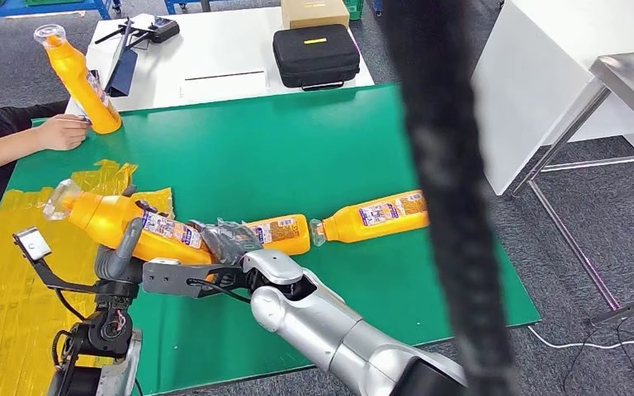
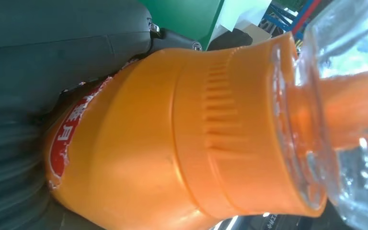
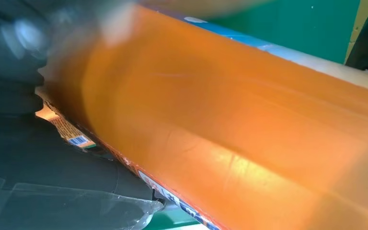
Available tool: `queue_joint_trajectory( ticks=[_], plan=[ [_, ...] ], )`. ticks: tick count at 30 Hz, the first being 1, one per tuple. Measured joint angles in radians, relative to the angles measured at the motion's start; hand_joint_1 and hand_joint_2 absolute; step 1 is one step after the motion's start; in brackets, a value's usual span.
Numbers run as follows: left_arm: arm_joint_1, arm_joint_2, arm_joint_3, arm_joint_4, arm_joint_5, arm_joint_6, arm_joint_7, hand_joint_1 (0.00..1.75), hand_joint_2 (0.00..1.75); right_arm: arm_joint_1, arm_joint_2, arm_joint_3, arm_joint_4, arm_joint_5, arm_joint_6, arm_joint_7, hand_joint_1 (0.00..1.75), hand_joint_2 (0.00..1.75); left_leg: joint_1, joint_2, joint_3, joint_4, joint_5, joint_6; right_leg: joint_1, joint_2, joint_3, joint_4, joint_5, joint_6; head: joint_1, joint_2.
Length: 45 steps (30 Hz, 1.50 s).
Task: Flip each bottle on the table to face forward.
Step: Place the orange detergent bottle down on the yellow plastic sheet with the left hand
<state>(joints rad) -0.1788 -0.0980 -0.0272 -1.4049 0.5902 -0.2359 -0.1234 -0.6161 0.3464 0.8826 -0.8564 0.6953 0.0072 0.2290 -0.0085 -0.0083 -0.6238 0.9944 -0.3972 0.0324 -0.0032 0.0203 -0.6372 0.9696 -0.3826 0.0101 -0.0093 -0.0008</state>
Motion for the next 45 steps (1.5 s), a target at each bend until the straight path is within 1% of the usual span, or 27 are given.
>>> queue_joint_trajectory(
  ticks=[2,3,6,7,10,13,14,15,18,19,22,23,25,27,28,29,31,33,34,36,38,40,43,45],
  plan=[
    [0.003,0.000,0.001,-0.004,0.012,-0.005,0.000,1.75,1.75,0.000,0.000,0.000,0.000,0.012,-0.002,0.000,1.10,1.75,0.000,0.000,0.000,0.000,0.000,0.000,0.000,0.000,0.000,0.000,0.000,0.000,0.000,0.000],
    [0.005,0.000,0.001,-0.005,0.015,-0.006,0.000,1.75,1.75,0.000,0.000,0.000,0.000,0.017,-0.004,0.000,0.82,1.75,0.000,0.000,0.000,0.000,0.000,0.000,0.000,0.000,0.000,0.000,0.000,0.000,0.000,0.000],
    [0.006,0.000,0.002,-0.012,0.019,-0.008,0.000,1.75,1.75,0.000,0.000,-0.003,0.000,0.026,-0.008,-0.005,0.00,0.44,0.000,0.000,0.000,0.000,0.000,0.000,0.000,0.000,0.000,0.000,0.000,0.000,0.000,0.000],
    [0.005,0.000,0.002,-0.015,0.016,-0.008,-0.003,1.75,1.75,0.001,-0.001,-0.004,0.000,0.024,-0.008,-0.007,0.00,0.00,0.000,0.000,0.000,0.000,0.000,0.000,0.000,0.000,0.000,0.000,0.000,0.000,0.000,0.000],
    [-0.005,0.003,0.007,-0.028,-0.037,0.026,-0.044,1.75,1.75,0.006,-0.006,-0.014,0.003,-0.005,-0.018,-0.032,0.00,0.00,0.000,0.000,0.000,0.000,0.000,0.000,0.000,0.000,0.000,0.000,0.000,0.000,0.000,0.000],
    [-0.037,0.008,0.030,-0.052,-0.132,0.088,-0.088,1.75,1.75,0.013,-0.019,-0.050,0.002,-0.033,-0.045,-0.085,0.00,0.00,0.000,0.000,0.000,0.000,0.000,0.000,0.000,0.000,0.000,0.000,0.000,0.000,0.000,0.000],
    [-0.049,0.011,0.040,-0.063,-0.183,0.122,-0.106,1.75,1.75,0.019,-0.025,-0.065,-0.004,-0.038,-0.058,-0.105,0.00,0.00,0.000,-0.001,0.000,0.000,0.000,0.000,0.000,0.000,0.000,0.000,0.000,0.000,0.000,0.000],
    [-0.059,0.014,0.051,-0.075,-0.252,0.172,-0.132,1.75,1.75,0.028,-0.033,-0.082,-0.016,-0.043,-0.075,-0.127,0.00,0.00,0.000,-0.001,0.000,0.000,0.000,0.000,0.000,0.000,0.000,0.000,0.000,0.000,0.000,0.000],
    [-0.084,0.018,0.083,-0.119,-0.499,0.380,-0.221,1.75,1.75,0.064,-0.062,-0.142,-0.079,-0.052,-0.109,-0.181,0.00,0.00,0.000,-0.001,-0.001,0.000,0.001,0.000,0.000,0.000,0.000,0.000,0.000,0.000,0.000,0.000],
    [-0.091,0.021,0.092,-0.132,-0.553,0.430,-0.237,1.75,1.75,0.073,-0.071,-0.160,-0.098,-0.051,-0.110,-0.187,0.00,0.00,0.000,-0.001,-0.001,0.000,0.001,0.000,0.000,0.000,0.000,0.000,0.000,0.000,0.000,0.000],
    [-0.104,0.027,0.107,-0.159,-0.646,0.514,-0.261,1.75,1.75,0.092,-0.092,-0.194,-0.140,-0.046,-0.110,-0.193,0.00,0.00,0.000,-0.001,-0.001,0.000,0.001,0.000,0.000,-0.001,0.000,0.000,0.000,0.000,0.000,0.000],
    [-0.107,0.027,0.109,-0.164,-0.697,0.561,-0.273,1.75,1.75,0.096,-0.096,-0.200,-0.150,-0.043,-0.108,-0.195,0.00,0.00,0.000,-0.002,-0.001,0.000,0.001,0.000,0.000,-0.001,0.000,0.000,0.000,0.000,0.000,0.000],
    [-0.113,0.028,0.111,-0.168,-0.858,0.699,-0.296,1.75,1.75,0.103,-0.102,-0.207,-0.162,-0.037,-0.101,-0.202,0.00,0.00,0.000,-0.001,-0.001,0.000,0.001,0.000,0.000,-0.001,0.000,0.000,0.000,0.000,0.000,0.000],
    [-0.123,0.029,0.111,-0.166,-1.039,0.834,-0.300,1.75,1.75,0.106,-0.108,-0.212,-0.168,-0.034,-0.096,-0.211,0.00,0.87,0.000,-0.001,-0.001,0.000,0.001,0.000,0.000,-0.001,0.000,0.000,0.000,0.000,0.000,0.000],
    [-0.128,0.029,0.111,-0.164,-1.126,0.880,-0.296,1.75,1.75,0.107,-0.110,-0.214,-0.169,-0.034,-0.094,-0.216,0.00,1.31,0.000,-0.001,-0.001,0.000,0.001,0.000,0.000,-0.001,0.000,0.000,0.000,0.000,0.000,0.000],
    [-0.134,0.030,0.113,-0.158,-1.216,0.907,-0.286,1.75,1.75,0.107,-0.113,-0.215,-0.169,-0.034,-0.093,-0.221,0.00,1.75,0.000,-0.002,-0.001,0.000,0.001,0.000,0.000,-0.001,0.000,0.000,0.000,0.000,0.000,0.000],
    [-0.149,0.031,0.119,-0.128,-1.430,0.926,-0.238,1.75,1.75,0.107,-0.115,-0.215,-0.171,-0.032,-0.091,-0.228,0.00,1.75,0.000,-0.002,-0.001,0.000,0.001,0.000,0.000,-0.002,0.000,0.000,0.000,0.000,0.000,0.000],
    [-0.176,0.033,0.120,-0.059,-1.659,0.929,-0.150,1.75,1.75,0.104,-0.117,-0.215,-0.173,-0.028,-0.083,-0.230,0.00,1.75,0.000,-0.002,-0.001,0.000,0.001,0.000,0.000,-0.002,0.000,0.000,0.000,0.000,0.000,0.000],
    [-0.193,0.037,0.118,-0.010,-1.754,0.928,-0.101,1.75,1.75,0.102,-0.117,-0.215,-0.174,-0.026,-0.076,-0.229,0.00,1.75,0.000,-0.002,-0.001,0.000,0.001,0.000,0.000,-0.002,0.000,0.000,0.001,0.000,0.000,0.000],
    [-0.242,0.048,0.103,0.130,-1.885,0.926,-0.008,1.75,1.75,0.093,-0.118,-0.214,-0.172,-0.021,-0.054,-0.227,0.00,1.75,0.000,-0.002,-0.001,0.000,0.002,0.000,0.000,-0.002,0.000,0.000,0.001,0.000,0.000,0.000],
    [-0.300,0.066,0.070,0.307,-1.974,0.906,0.081,1.75,1.75,0.079,-0.120,-0.209,-0.164,-0.014,-0.030,-0.226,0.00,1.75,0.000,-0.002,-0.001,0.000,0.003,0.001,0.000,-0.002,0.000,0.000,0.002,-0.001,0.000,0.000],
    [-0.348,0.086,0.031,0.476,-2.042,0.869,0.147,1.75,1.75,0.064,-0.121,-0.200,-0.150,-0.003,-0.012,-0.226,0.00,1.75,0.000,-0.001,-0.001,0.000,0.004,0.001,0.000,-0.002,0.000,0.000,0.003,-0.002,0.000,0.000],
    [-0.395,0.103,-0.015,0.672,-2.088,0.833,0.192,1.75,1.75,0.048,-0.123,-0.182,-0.124,0.010,0.001,-0.223,0.00,1.75,0.000,0.000,-0.001,0.000,0.004,0.000,0.000,-0.001,0.000,0.000,0.003,-0.002,0.000,0.000],
    [-0.414,0.110,-0.035,0.760,-2.096,0.824,0.200,1.75,1.75,0.042,-0.125,-0.172,-0.110,0.013,0.004,-0.223,0.00,1.75,0.000,0.000,-0.001,0.000,0.004,0.000,0.000,-0.001,-0.001,0.001,0.003,-0.002,0.000,0.000]
  ],
)
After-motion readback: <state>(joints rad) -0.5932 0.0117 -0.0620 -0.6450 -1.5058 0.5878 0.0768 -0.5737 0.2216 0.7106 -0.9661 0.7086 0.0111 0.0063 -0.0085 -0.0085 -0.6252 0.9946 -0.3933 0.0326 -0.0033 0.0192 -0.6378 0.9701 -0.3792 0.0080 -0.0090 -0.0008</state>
